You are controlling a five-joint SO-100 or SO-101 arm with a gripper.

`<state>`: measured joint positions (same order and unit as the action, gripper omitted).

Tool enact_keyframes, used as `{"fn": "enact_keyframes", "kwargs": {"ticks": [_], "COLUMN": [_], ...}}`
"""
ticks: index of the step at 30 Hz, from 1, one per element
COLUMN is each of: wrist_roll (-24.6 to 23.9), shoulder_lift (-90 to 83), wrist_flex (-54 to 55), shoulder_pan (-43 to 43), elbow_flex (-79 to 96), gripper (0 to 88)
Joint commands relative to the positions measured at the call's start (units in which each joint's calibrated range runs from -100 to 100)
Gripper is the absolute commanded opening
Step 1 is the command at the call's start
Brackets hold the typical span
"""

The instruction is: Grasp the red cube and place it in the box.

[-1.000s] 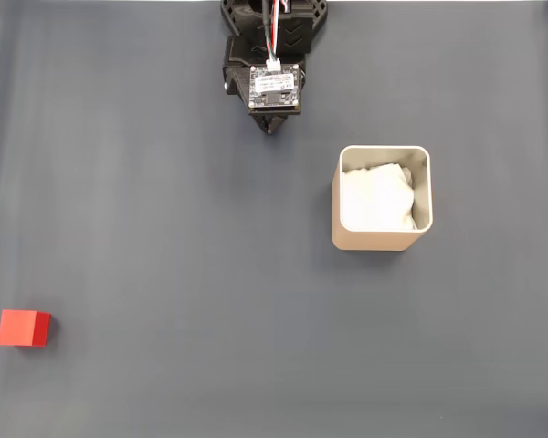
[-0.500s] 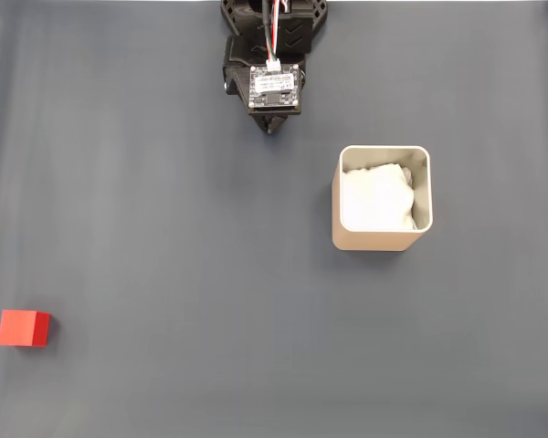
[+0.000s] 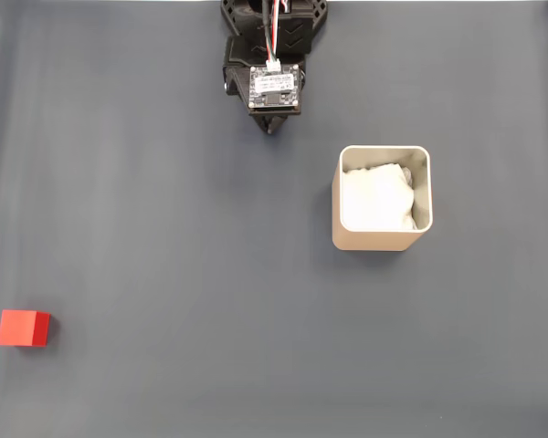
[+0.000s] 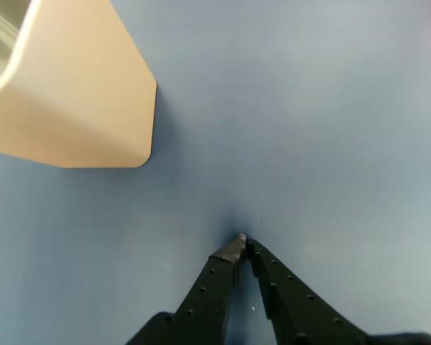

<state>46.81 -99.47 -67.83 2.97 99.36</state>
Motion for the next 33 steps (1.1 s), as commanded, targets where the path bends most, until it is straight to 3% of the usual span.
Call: {"fn": "enact_keyframes", "kwargs": {"ticks": [1,16,33], "wrist_roll": [-0.15,0.00,0.05], "shoulder_lift": [-0.53,5.18,32.61], "wrist_flex": [6.07,20.35,20.27], "shoulder_pan": [-0.02,-0.87,2.60], "elbow_flex": [0.46,-7.93,-38.01], "gripper": [0.2,0.2,0.2]}}
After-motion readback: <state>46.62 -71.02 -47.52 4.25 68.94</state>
